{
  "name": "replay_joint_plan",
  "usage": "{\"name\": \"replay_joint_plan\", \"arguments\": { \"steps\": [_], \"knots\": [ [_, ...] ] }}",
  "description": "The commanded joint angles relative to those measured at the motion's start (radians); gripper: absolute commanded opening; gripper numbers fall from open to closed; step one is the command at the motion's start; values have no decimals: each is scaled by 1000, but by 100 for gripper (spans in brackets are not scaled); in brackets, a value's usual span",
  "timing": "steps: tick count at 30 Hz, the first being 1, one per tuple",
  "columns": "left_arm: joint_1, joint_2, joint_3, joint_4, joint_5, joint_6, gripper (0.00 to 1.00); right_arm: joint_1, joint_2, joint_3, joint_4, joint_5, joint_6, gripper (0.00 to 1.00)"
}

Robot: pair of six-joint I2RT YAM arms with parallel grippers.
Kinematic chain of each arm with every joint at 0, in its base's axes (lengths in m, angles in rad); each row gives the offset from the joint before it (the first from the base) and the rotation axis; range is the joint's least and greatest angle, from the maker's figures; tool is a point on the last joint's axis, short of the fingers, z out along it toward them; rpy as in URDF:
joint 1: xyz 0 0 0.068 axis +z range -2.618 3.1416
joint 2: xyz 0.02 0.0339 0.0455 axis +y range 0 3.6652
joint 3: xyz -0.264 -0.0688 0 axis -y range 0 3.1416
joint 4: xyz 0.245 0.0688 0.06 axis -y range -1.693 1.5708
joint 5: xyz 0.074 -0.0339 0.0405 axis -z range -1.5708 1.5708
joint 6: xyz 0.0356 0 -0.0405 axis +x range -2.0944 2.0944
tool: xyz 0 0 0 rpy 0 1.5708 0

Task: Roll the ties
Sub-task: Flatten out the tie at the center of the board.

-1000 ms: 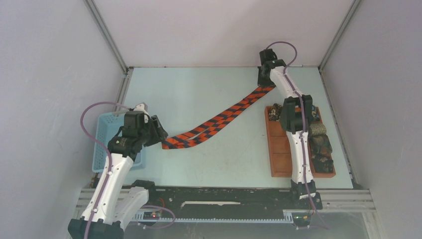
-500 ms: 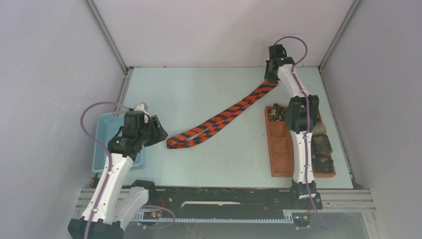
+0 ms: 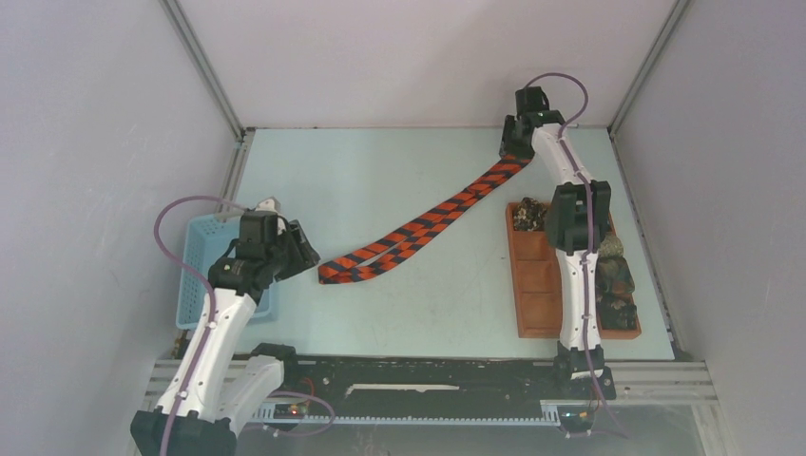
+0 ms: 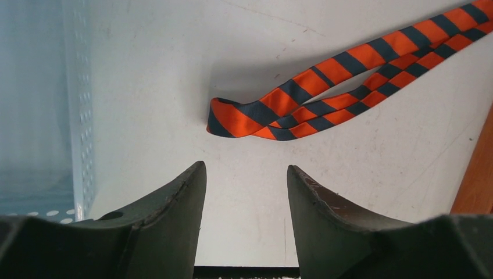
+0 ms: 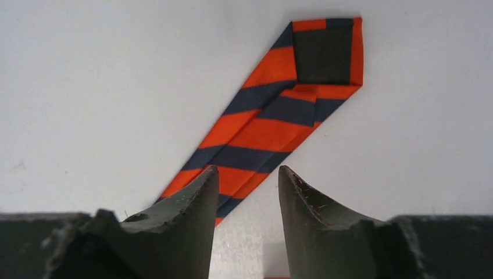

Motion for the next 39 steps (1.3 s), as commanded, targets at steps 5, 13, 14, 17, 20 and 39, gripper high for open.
{"name": "replay_joint_plan", "arguments": {
  "steps": [5, 13, 14, 17, 20, 39],
  "knots": [
    [8, 46, -140, 41, -33, -277, 58, 65, -343, -332, 94, -76, 56, 46],
    [65, -1, -256, 144, -36, -466, 57, 229, -610, -754, 233, -153, 128, 41],
    [76, -7, -265, 158, -32, -484, 58, 250, -637, -796, 253, -171, 145, 40],
    [94, -35, -273, 185, -35, -530, 58, 326, -686, -922, 345, -247, 211, 36],
    [95, -41, -261, 218, -29, -558, 59, 407, -685, -986, 409, -301, 262, 33],
    [95, 604, 193, 148, 331, 47, 61, 653, -606, -1087, 555, -362, 329, 21]
  ]
}}
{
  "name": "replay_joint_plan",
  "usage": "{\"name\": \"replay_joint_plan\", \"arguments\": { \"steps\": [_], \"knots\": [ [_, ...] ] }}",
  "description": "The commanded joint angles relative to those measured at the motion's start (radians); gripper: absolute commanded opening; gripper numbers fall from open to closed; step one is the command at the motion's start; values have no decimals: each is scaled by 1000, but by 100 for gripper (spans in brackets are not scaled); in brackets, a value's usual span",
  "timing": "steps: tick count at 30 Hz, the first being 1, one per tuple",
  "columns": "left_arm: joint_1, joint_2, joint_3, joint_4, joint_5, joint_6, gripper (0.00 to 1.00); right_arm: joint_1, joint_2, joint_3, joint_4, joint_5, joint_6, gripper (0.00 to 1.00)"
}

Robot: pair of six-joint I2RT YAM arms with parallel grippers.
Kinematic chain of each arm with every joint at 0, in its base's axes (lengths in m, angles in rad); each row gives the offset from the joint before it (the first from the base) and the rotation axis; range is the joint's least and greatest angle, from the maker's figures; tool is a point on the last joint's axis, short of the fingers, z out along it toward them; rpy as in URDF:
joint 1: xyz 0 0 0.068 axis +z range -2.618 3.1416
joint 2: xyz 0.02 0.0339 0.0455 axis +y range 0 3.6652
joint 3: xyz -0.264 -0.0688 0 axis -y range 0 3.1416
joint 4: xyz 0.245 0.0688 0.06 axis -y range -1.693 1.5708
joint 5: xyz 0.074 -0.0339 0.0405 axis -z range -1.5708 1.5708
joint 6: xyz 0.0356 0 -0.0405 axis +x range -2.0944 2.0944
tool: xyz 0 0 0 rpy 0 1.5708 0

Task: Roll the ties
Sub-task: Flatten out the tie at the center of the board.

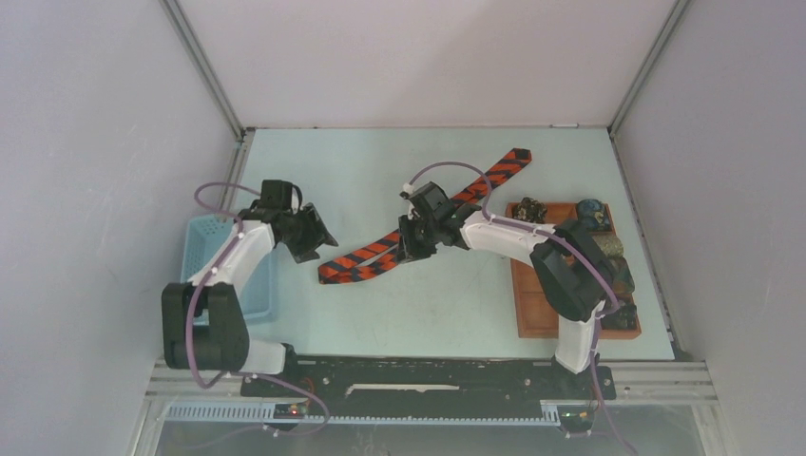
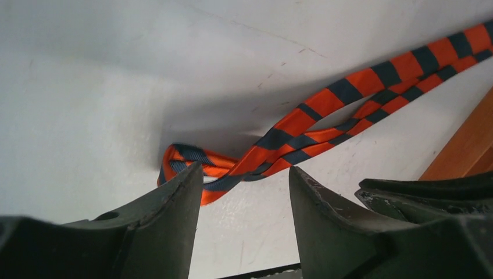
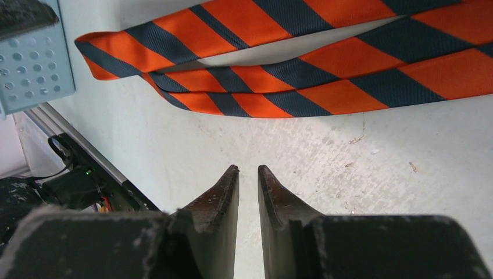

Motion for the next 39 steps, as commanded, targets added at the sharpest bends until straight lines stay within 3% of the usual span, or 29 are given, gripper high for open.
{"name": "replay_joint_plan", "arguments": {
  "steps": [1, 8, 14, 16, 21, 30, 39],
  "knots": [
    [7, 104, 105, -18, 157, 221, 61, 6, -24, -24, 41, -3, 0, 21],
    [7, 238, 123, -42, 238, 270, 58, 4, -61, -58, 29, -19, -11, 21],
    [-9, 270, 110, -36, 310, 290, 48, 6, -98, -97, 41, -16, -8, 22],
    [-24, 279, 113, -35, 327, 293, 40, 4, -106, -105, 40, -16, -9, 22],
    [-49, 272, 117, -35, 314, 287, 2, 3, -140, -128, 35, -6, -10, 21],
    [-124, 139, 62, 14, 345, 262, 0, -22, -192, -160, 11, 8, -26, 21],
    [-127, -29, 5, 49, 461, 231, 0, -32, -188, -162, 18, 6, -25, 21]
  ]
}}
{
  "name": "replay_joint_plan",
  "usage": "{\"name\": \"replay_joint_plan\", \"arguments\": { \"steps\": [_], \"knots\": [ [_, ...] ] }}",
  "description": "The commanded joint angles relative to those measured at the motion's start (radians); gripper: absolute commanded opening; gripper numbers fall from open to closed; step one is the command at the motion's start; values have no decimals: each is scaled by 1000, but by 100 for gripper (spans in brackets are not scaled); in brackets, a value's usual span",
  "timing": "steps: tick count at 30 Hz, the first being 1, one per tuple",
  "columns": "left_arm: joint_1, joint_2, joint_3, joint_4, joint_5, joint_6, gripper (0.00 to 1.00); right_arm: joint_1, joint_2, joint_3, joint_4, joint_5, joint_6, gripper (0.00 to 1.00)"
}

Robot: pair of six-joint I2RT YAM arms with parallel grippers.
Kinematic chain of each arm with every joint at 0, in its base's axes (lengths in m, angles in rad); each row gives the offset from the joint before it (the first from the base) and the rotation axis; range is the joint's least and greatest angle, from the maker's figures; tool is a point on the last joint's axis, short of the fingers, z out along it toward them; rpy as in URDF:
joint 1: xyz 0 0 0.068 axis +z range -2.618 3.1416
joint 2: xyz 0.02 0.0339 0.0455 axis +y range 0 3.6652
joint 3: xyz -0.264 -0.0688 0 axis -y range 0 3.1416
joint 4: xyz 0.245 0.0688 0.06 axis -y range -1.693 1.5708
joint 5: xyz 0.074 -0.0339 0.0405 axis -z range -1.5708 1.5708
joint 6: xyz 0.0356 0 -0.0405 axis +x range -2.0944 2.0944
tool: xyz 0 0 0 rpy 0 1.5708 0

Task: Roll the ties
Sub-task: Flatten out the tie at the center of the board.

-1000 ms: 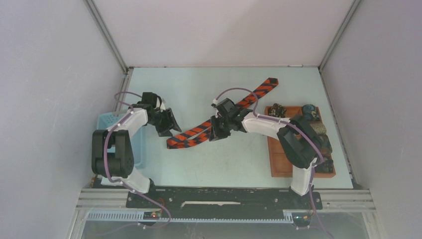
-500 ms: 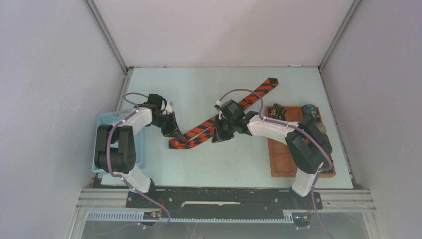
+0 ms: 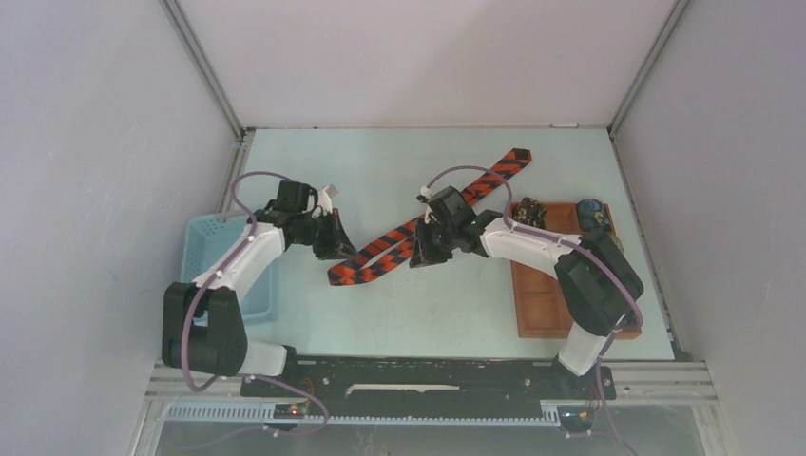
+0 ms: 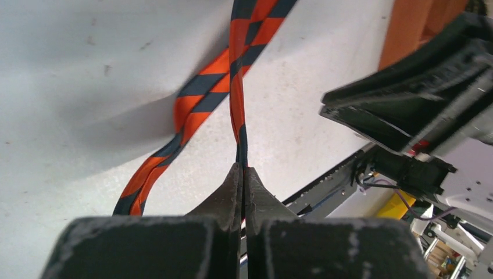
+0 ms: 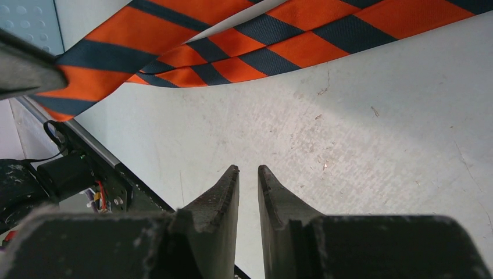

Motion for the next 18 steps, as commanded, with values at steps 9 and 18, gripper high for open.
{"name": "replay_joint_plan", "arguments": {
  "steps": [9, 18],
  "knots": [
    [-24, -101, -109, -19, 122, -5, 4, -24, -48, -2, 12, 3, -11, 21],
    [-27, -114, -138, -35, 11, -44, 15, -35, -50, -2, 13, 1, -11, 21]
  ]
}}
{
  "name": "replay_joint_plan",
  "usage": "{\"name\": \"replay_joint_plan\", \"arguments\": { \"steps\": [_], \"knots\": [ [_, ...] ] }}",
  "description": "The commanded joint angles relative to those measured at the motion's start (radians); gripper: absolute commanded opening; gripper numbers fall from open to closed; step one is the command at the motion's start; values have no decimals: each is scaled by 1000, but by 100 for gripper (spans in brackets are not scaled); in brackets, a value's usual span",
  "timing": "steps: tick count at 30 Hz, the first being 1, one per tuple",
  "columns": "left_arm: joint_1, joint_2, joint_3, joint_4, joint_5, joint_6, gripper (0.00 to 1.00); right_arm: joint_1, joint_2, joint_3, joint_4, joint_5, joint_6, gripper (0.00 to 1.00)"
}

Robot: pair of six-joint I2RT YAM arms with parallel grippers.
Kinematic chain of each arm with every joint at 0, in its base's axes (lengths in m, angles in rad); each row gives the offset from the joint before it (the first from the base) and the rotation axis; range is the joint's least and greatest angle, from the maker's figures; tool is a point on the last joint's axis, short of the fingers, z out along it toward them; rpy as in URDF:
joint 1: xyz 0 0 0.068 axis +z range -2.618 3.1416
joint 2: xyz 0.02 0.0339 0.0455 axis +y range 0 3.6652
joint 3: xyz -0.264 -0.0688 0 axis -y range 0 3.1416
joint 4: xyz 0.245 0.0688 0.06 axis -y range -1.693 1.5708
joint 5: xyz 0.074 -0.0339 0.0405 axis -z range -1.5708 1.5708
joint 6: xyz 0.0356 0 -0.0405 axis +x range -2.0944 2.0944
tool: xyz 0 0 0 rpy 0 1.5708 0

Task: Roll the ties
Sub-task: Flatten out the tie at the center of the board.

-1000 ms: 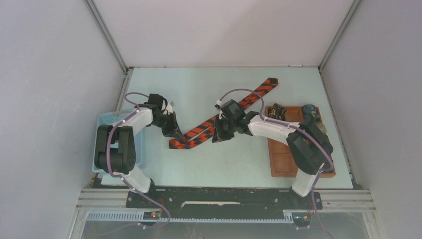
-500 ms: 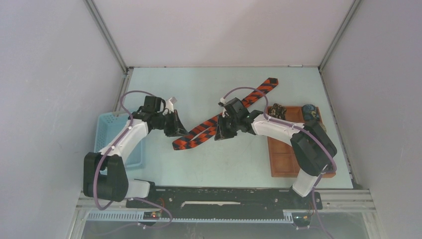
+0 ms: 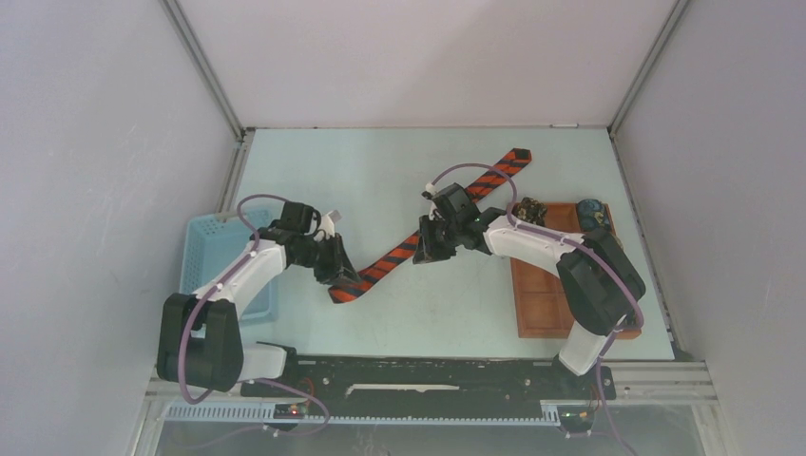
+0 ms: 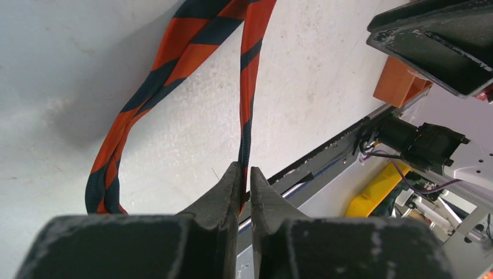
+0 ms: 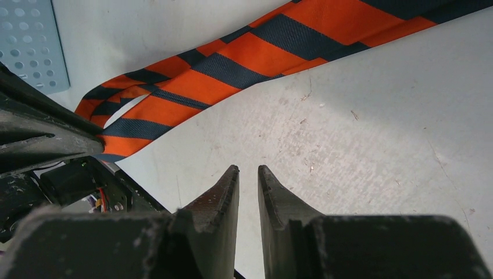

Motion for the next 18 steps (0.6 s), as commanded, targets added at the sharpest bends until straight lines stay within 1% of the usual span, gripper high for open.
{"name": "replay_joint_plan", "arguments": {
  "steps": [1, 2, 3, 4, 7, 8, 9, 10, 12, 14, 16, 18],
  "knots": [
    [-5, -13, 21, 20, -59, -35, 16, -3, -45, 1, 16, 1, -8, 21],
    [-5, -7, 25, 34, -65, -48, 20, -3, -42, 1, 18, -2, -5, 21],
    [-6, -1, 33, 48, -74, -63, 28, 0, -41, 1, 21, -3, -3, 21],
    [-5, 2, 41, 53, -99, -71, 33, 0, -38, 1, 24, -4, -2, 21],
    [-5, -24, 64, 50, -201, -103, 55, 6, -31, 1, 32, -9, 4, 21],
    [-4, -46, 69, 43, -238, -113, 65, 9, -28, 1, 37, -8, 6, 21],
    [-4, -68, 76, 29, -281, -122, 72, 10, -27, 1, 43, -7, 7, 21],
    [-4, -90, 82, 16, -326, -130, 75, 12, -22, 3, 51, -9, 8, 21],
    [-4, -131, 95, -25, -437, -142, 76, 10, -12, 2, 70, -11, 14, 21],
    [-3, -177, 88, -47, -506, -150, 77, 9, 3, 2, 99, -20, 27, 21],
    [-3, -206, 73, -45, -531, -151, 78, 9, 24, 4, 134, -31, 47, 21],
    [-1, -187, 65, -37, -525, -144, 76, 15, 61, 26, 141, -31, 55, 21]
  ]
}}
